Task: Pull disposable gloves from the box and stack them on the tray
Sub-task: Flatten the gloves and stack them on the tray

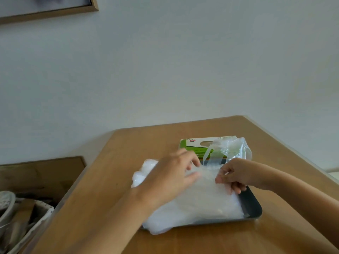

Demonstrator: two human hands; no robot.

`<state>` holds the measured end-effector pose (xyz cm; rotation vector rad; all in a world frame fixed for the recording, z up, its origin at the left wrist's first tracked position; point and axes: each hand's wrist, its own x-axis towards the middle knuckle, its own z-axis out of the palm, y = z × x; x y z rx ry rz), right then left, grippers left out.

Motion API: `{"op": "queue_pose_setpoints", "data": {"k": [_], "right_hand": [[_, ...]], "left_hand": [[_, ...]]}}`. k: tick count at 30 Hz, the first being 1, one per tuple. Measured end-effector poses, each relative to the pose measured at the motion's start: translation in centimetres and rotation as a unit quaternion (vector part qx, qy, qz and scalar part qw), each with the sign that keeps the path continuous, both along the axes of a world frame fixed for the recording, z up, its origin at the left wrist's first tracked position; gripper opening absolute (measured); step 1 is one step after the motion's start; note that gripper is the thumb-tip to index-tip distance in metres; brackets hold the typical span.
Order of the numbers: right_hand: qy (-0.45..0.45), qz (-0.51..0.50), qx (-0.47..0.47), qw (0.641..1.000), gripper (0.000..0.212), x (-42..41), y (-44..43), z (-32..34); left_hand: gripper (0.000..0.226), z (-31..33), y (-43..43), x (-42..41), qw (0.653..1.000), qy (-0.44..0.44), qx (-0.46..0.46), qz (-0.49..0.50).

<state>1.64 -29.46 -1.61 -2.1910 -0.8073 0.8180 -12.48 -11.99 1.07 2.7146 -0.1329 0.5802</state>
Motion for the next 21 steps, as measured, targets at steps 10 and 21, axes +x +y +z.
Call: {"op": "queue_pose_setpoints", "data": {"k": [10, 21], "right_hand": [[-0.015, -0.045, 0.065, 0.997, 0.015, -1.3, 1.2, -0.7], [0.384, -0.163, 0.218, 0.882, 0.021, -0.2, 0.4, 0.2]], "left_hand": [[0.070, -4.5, -0.2, -0.7, 0.990, 0.113, 0.078, -0.010], [0.031, -5.6, 2.6, -0.7, 0.991, -0.022, 0.106, 0.082]]}}
